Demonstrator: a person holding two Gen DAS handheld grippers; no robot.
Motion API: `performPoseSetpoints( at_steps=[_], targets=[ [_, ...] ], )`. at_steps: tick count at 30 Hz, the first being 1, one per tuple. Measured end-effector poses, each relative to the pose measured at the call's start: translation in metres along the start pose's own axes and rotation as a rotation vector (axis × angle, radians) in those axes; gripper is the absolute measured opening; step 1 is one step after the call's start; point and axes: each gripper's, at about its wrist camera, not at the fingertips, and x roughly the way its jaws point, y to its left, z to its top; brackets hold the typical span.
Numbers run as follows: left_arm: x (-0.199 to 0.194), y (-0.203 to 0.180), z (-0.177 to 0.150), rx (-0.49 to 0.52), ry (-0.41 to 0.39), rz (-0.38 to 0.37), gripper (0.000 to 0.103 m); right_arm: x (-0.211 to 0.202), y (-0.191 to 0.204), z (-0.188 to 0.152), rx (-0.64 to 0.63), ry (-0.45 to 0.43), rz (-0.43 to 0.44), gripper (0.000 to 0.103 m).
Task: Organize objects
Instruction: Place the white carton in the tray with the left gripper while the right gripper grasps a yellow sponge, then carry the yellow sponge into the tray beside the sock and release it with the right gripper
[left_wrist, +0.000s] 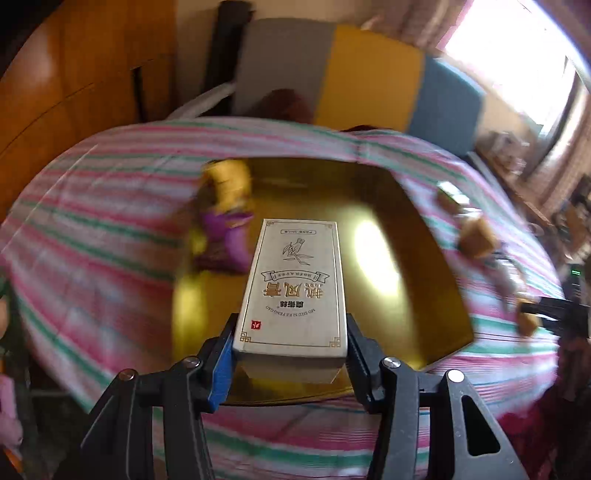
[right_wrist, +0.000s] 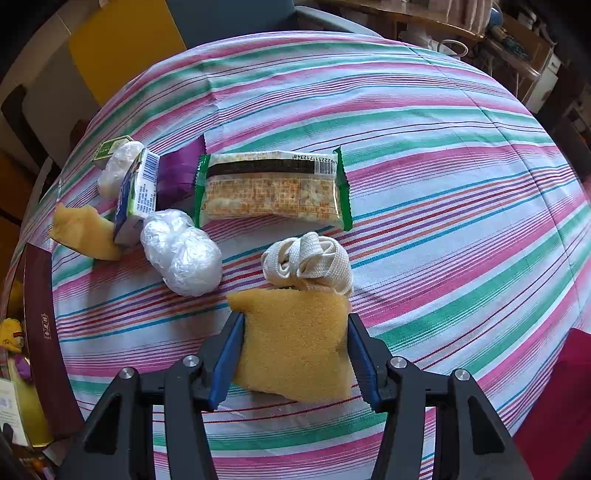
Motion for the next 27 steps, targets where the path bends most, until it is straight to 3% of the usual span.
performPoseSetpoints(
  at_steps=[9, 21, 27],
  targets=[
    [0.036, 0.021, -0.007, -0.039, 0.039, 0.096, 0.054, -0.001, -0.002, -0.004, -0.011, -0.005, -0.004, 0.056],
    [0.012, 0.019, -0.015, 0.004, 0.002, 0.126, 0.054, 0.004, -0.004, -0.001, 0.003, -0.002, 0.005, 0.059],
    [0.006, 0.022, -0.014, -0.003, -0.033, 0.127, 0.054, 0.007, 0.004, -0.001, -0.029, -0.003, -0.026, 0.055]
  ],
)
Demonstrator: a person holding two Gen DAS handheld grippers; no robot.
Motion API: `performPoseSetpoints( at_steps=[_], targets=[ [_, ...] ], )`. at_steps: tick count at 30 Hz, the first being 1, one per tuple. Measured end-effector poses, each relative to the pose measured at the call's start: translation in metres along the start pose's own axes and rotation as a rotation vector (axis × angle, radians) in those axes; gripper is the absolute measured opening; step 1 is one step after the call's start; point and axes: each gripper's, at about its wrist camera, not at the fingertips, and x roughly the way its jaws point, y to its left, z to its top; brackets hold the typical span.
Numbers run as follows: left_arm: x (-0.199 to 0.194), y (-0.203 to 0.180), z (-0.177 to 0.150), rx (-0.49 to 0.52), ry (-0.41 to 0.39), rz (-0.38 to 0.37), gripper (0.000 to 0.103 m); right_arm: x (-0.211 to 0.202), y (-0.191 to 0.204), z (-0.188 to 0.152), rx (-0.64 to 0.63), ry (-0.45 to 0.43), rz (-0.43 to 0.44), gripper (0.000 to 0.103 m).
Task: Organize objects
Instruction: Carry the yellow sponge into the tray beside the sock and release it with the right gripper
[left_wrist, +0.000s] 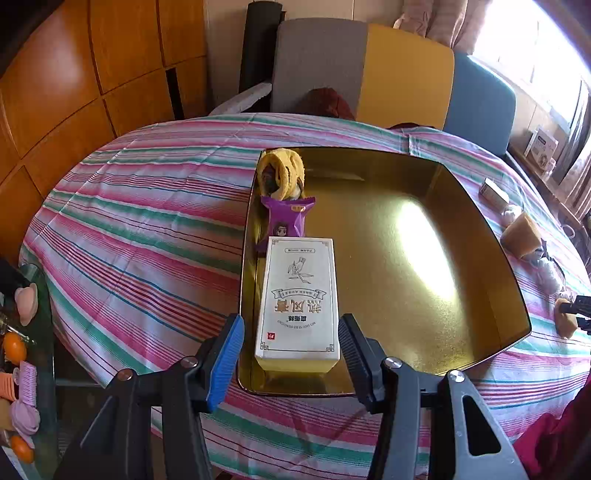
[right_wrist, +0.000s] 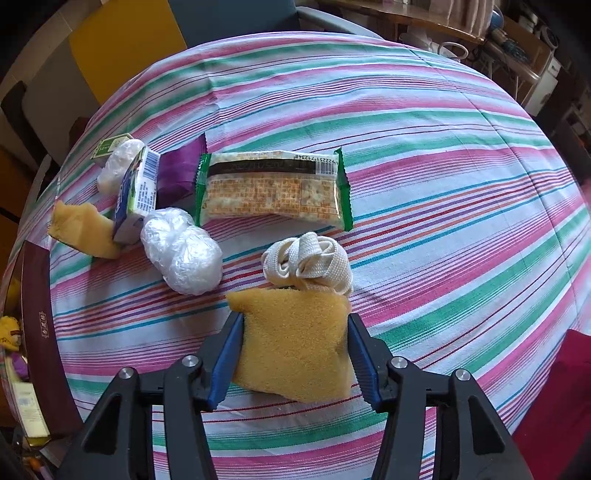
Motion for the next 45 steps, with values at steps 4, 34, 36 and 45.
performPoseSetpoints(
  at_steps=[4, 34, 36, 45],
  targets=[
    [0.0, 0.005, -0.002, -0.012, -0.005, -0.014, 0.054, -0.002, 0.004, -0.002, -0.024, 0.005, -0.005, 0.054],
    [-0.015, 0.043, -0.016, -0.064, -0.055, -0.06, 0.054, -0.023, 0.076, -0.036, -0.254, -0.04, -0.037, 0.054],
    [-0.014, 0.044, -0.015, -0.069, -0.054, -0.066, 0.054, -0.037, 0.09, -0.038, -0.281, -0.064, 0.001, 0.054],
    [-0.008, 0.05, -0.014, -0.088, -0.031, -0.091, 0.054, -0.102, 0.206, -0.057, -0.466, -0.185, 0.211, 0.054]
  ],
)
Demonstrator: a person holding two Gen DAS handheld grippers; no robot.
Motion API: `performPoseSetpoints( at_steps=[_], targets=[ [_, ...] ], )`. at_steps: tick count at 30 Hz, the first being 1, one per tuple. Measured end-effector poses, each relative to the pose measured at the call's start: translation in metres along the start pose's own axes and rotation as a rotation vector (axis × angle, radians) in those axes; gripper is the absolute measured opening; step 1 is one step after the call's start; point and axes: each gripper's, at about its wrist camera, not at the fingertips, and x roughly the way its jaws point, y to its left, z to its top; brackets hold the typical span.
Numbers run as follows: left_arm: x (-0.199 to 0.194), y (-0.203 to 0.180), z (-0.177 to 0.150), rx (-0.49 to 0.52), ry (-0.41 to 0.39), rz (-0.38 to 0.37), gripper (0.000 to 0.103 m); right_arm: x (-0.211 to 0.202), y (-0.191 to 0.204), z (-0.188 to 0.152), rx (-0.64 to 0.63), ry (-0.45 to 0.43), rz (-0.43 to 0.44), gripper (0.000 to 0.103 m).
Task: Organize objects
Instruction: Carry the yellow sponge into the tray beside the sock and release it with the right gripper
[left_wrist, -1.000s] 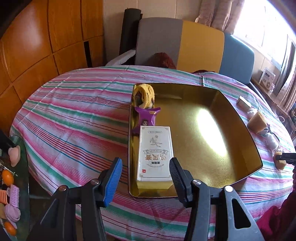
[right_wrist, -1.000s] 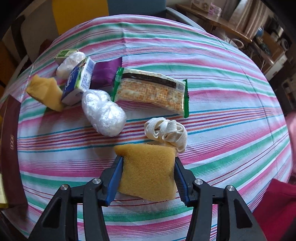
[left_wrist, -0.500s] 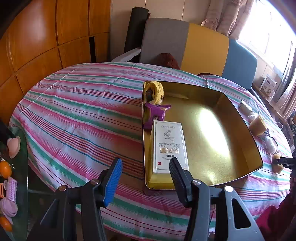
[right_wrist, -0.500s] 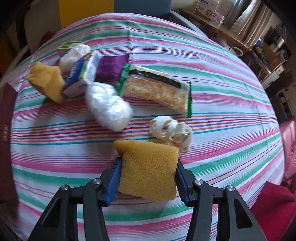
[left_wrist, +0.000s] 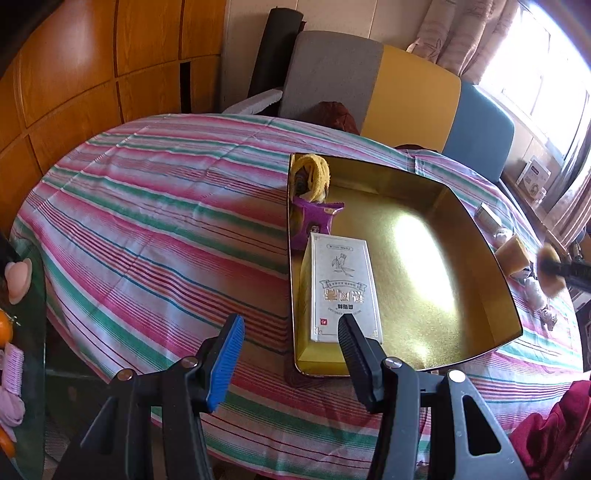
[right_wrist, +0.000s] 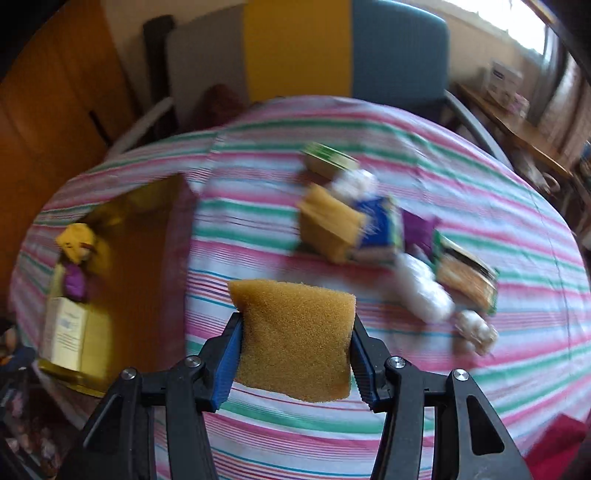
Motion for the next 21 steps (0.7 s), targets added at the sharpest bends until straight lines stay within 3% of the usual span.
performPoseSetpoints(
  at_steps=[4, 11, 18, 21],
  targets=[
    [0.001, 0.008, 0.002, -0.014, 0.003, -0.003, 0.054, 0.007, 0.063, 0.015, -0.078, -0.016, 0.106, 0.055],
    [0.0, 0.027, 0.007, -0.04, 0.002, 0.002, 0.054, 0.072, 0.173, 0.048, -0.125, 0.056, 0.218, 0.056],
    [0.012, 0.043, 0.008, -0.072, 0.033, 0.005, 0.054, 0.148, 0.236, 0.08, -0.104, 0.129, 0.142, 0.058],
    [0.016, 0.047, 0.007, -0.075, 0.041, 0.003, 0.054, 0.167, 0.249, 0.091, -0.086, 0.134, 0.147, 0.062]
  ],
)
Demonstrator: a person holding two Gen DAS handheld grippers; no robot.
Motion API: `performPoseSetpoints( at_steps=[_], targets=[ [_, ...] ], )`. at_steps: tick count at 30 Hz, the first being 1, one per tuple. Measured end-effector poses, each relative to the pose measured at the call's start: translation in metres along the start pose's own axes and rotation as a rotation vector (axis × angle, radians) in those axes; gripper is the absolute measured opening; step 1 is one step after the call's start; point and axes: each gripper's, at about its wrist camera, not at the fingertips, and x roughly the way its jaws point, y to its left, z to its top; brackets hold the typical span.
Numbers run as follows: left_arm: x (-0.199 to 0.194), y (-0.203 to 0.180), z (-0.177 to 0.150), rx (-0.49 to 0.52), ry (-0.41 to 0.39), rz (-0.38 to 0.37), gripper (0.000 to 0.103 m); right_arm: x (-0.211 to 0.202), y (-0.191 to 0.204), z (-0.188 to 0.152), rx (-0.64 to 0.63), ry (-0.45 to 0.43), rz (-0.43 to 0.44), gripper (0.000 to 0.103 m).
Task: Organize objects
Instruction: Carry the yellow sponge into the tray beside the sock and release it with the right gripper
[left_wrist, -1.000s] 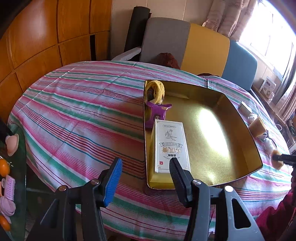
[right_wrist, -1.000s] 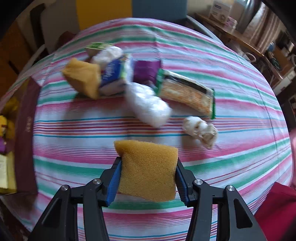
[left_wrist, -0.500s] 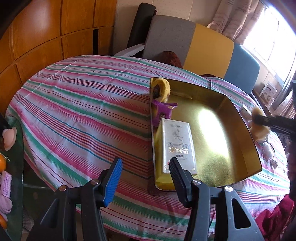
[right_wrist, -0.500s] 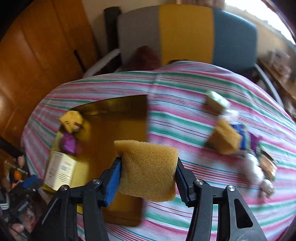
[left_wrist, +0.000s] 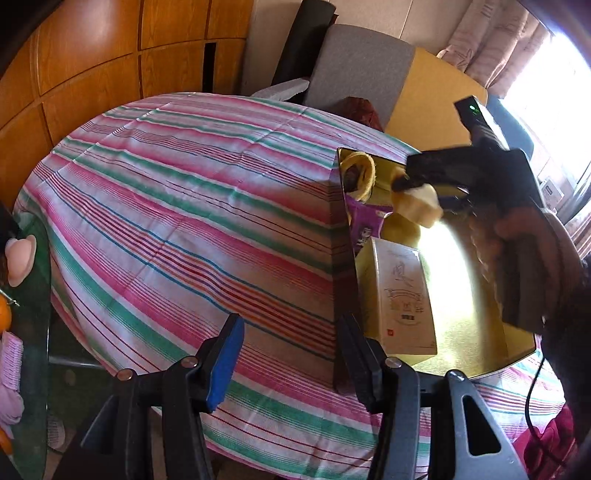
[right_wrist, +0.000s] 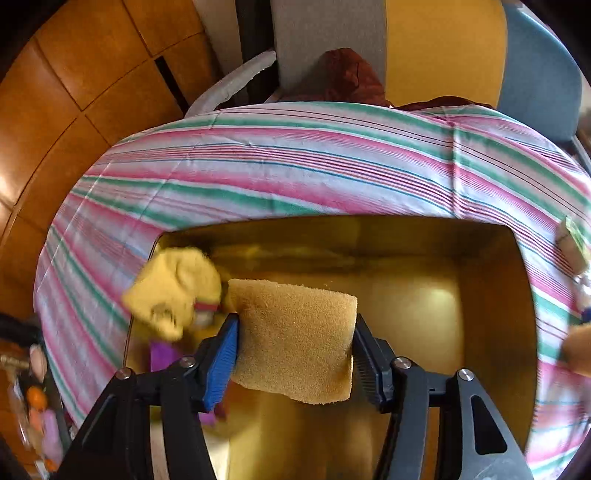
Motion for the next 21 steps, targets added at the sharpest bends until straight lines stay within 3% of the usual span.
performPoseSetpoints(
  at_steps=[3, 7, 11, 21],
  targets=[
    [0.004, 0.0, 0.0, 0.002, 0.011, -0.006, 0.054, 0.008, 0.002, 0.009, 0.02, 0.006, 0.063, 0.064],
    [0.004, -0.002, 0.0, 0.006, 0.01, -0.017, 0.053, 0.004, -0.001, 0.01, 0.032, -0.013, 0.14, 0.085],
    [-0.002, -0.004, 0.002, 0.009, -0.007, -0.023, 0.053, -0.012, -0.009, 0.003, 0.046, -0.037, 0.173, 0.086],
    [-0.027, -0.03, 0.008, 0.084, -0.074, 0.016, 0.054, -0.074, -0.053, -0.038, 0.027, -0.115, 0.142, 0.092]
  ],
)
